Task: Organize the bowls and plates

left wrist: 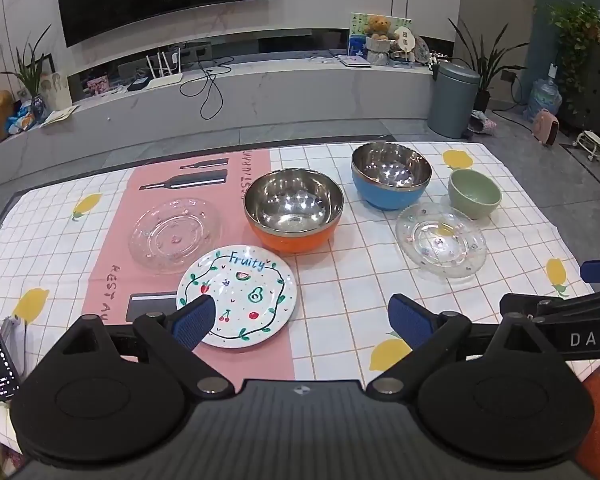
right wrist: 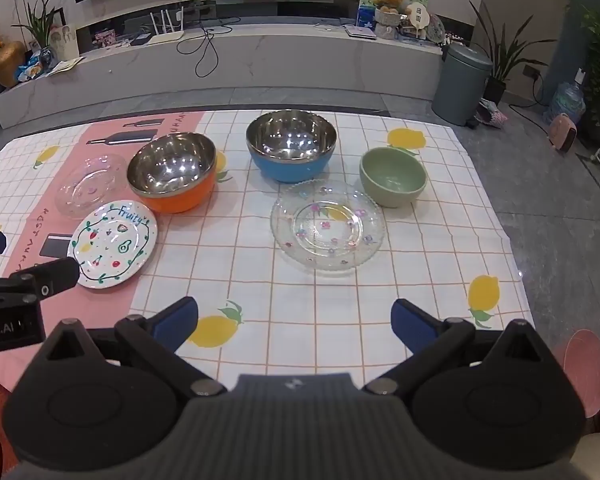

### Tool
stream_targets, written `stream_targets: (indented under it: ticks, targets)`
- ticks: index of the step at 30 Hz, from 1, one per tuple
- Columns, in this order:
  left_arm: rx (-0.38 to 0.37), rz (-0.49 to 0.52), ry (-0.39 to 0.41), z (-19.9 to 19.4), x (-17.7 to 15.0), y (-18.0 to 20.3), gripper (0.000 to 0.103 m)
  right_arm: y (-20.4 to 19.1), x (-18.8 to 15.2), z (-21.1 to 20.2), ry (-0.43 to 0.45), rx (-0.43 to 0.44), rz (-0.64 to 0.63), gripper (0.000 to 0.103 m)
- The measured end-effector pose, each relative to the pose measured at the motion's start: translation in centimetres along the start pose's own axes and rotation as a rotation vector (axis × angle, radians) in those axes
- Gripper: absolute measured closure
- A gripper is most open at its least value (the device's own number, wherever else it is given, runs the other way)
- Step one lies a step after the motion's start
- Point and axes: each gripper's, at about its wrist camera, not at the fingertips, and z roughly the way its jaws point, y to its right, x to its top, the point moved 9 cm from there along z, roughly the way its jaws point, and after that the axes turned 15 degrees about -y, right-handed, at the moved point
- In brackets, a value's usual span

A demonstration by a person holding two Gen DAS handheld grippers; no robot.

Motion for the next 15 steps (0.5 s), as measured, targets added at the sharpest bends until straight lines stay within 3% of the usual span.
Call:
stream_targets:
  ticks: [15]
  targets:
    - [-0.004, -0.032, 0.032, -0.7, -0.1, -0.6, 0.0, -0.5, -0.1, -0.1, 0.007, 0.007, -0.011, 0.003]
